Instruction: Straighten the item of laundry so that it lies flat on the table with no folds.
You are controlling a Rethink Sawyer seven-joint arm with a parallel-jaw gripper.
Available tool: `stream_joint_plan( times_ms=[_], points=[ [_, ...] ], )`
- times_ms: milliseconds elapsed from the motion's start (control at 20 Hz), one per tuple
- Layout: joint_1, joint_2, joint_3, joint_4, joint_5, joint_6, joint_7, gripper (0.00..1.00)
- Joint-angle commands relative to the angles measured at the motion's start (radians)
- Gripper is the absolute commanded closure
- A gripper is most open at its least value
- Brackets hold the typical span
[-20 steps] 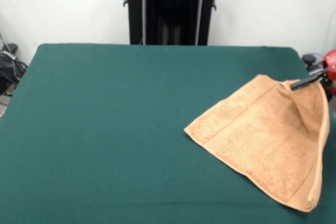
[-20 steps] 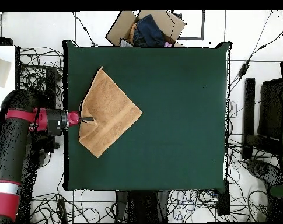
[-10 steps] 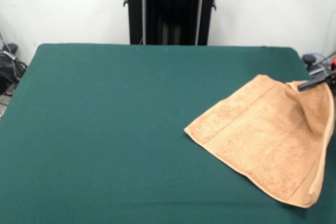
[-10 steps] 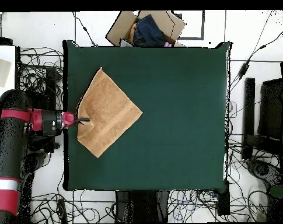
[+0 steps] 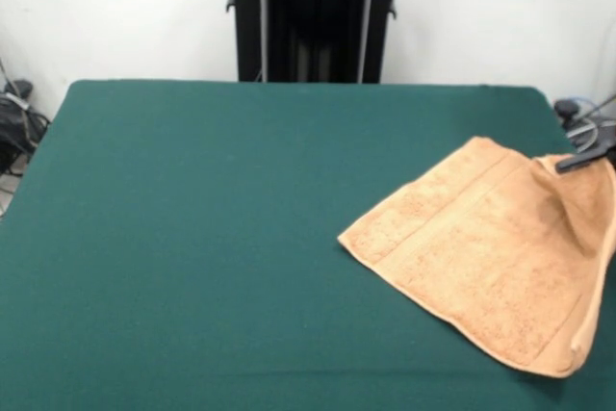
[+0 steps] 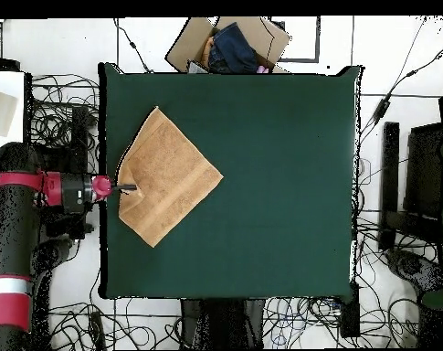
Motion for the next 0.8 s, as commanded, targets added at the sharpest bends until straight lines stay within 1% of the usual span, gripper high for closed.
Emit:
stream_joint_plan(
  times_ms=[50,250,800],
  points=[
    [-0.008,0.027,0.004,-0.053,0.039,0.101,0.327,1.0],
    [-0.009,0.047,-0.012,-0.091,0.045,0.133,0.336,1.0],
    [-0.049,0.124,-0.073,-0.271,0.058,0.263,0.356,1.0]
  ],
)
